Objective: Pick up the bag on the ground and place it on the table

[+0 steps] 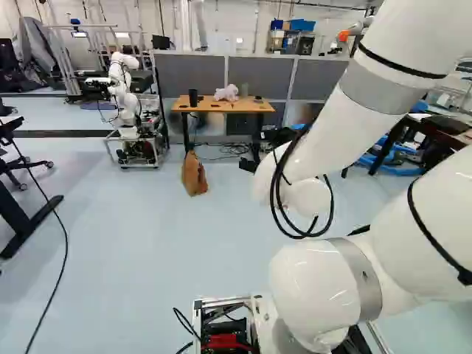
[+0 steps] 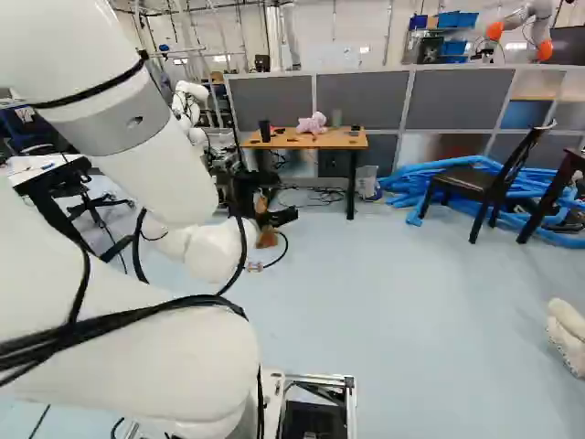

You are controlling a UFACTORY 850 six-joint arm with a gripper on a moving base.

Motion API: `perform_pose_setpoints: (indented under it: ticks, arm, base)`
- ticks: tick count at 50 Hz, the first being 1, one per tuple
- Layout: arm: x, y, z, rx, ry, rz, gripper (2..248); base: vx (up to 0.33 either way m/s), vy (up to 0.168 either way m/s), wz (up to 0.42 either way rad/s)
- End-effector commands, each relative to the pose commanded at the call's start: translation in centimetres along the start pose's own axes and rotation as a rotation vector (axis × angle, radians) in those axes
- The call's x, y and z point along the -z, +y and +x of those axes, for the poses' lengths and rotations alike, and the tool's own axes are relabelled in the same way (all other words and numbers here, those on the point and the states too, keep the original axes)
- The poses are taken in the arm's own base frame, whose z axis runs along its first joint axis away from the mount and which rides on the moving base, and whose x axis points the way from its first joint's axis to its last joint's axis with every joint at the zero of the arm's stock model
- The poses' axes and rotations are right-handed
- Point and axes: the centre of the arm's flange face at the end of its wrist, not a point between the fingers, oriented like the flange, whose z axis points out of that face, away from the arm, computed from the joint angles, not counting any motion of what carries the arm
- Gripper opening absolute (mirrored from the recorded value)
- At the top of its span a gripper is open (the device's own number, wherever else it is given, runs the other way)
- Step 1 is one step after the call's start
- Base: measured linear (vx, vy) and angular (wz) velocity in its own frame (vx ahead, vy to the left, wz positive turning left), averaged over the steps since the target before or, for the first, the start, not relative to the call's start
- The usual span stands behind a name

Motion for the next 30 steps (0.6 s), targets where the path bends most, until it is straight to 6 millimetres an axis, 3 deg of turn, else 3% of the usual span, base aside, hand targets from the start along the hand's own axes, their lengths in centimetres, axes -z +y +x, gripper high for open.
perform_pose_setpoints:
  ticks: [30]
  arm:
    - [0.0,0.0,0.0,0.0,0.0,0.0,247]
  base:
    - [0.0,0.0,0.001]
